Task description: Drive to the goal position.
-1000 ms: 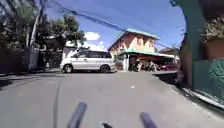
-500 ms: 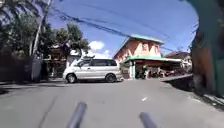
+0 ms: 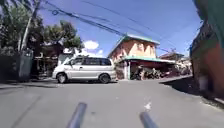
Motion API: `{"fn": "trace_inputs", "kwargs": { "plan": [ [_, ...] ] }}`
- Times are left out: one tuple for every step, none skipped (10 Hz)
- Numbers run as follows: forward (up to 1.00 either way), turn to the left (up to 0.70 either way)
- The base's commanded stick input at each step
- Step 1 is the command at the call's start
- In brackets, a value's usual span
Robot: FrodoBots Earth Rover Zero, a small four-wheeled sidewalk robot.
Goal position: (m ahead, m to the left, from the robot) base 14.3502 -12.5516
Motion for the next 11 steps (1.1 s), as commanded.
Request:
{"fn": "trace_inputs", "kwargs": {
  "plan": [
    [1.00,-0.40],
    [1.00,0.10],
    [1.00,0.06],
    [1.00,0.00],
    [1.00,0.00],
    [1.00,0.00],
    [1.00,0.00],
    [1.00,0.00],
    [1.00,0.00],
    [1.00,0.00],
    [1.00,0.01]
  ]
}}
